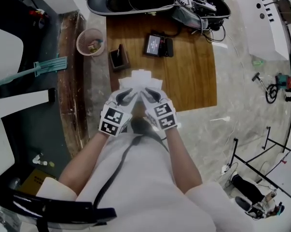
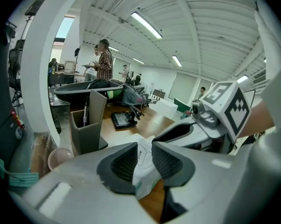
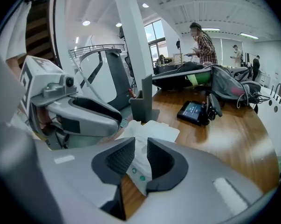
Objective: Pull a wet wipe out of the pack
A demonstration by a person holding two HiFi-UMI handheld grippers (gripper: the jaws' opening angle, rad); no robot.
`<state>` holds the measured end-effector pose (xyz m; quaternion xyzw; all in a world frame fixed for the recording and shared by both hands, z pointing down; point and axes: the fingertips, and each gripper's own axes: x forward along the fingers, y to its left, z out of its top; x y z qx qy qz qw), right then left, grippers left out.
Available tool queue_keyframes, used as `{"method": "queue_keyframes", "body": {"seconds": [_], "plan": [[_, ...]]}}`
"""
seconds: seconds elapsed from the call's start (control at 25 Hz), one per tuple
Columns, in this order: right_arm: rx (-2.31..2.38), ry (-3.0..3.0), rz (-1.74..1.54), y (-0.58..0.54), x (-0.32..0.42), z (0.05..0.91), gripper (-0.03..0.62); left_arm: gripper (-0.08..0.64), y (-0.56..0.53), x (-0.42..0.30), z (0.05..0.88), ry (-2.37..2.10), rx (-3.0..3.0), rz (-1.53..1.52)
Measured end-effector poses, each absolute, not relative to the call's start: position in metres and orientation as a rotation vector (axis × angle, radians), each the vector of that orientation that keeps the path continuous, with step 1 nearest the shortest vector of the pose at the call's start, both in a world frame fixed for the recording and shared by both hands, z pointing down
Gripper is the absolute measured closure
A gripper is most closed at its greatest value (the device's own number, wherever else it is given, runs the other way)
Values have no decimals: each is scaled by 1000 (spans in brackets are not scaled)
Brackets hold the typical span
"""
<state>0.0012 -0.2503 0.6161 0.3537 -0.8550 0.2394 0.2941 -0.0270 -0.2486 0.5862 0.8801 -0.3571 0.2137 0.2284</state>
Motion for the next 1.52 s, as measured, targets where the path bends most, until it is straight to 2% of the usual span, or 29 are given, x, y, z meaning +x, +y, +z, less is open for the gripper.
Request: {"method": "queue_keyframes", "body": {"seconds": [0.12,0.24,0.4,0.64,1.08,1.52], "plan": [[956,-2262,639,-249,7,614,505,402,-252,-20,597,-981,2432,652],[965,-2250,646,-249,12,615,503,398,-257,-13,602,-991,2438,698],[967,-2250,647,-248,14,614,505,516,-262,-15,604,-1026,2422,711],[948,-2247,657,-249,9,617,503,548,-264,-31,608,-1068,2337,659],[871,-2185,716,-251,-9,632,473,549,-265,-46,617,-1074,2240,568],[814,-2109,752,-255,-14,638,488,549,-264,-46,616,-1046,2250,557]]}}
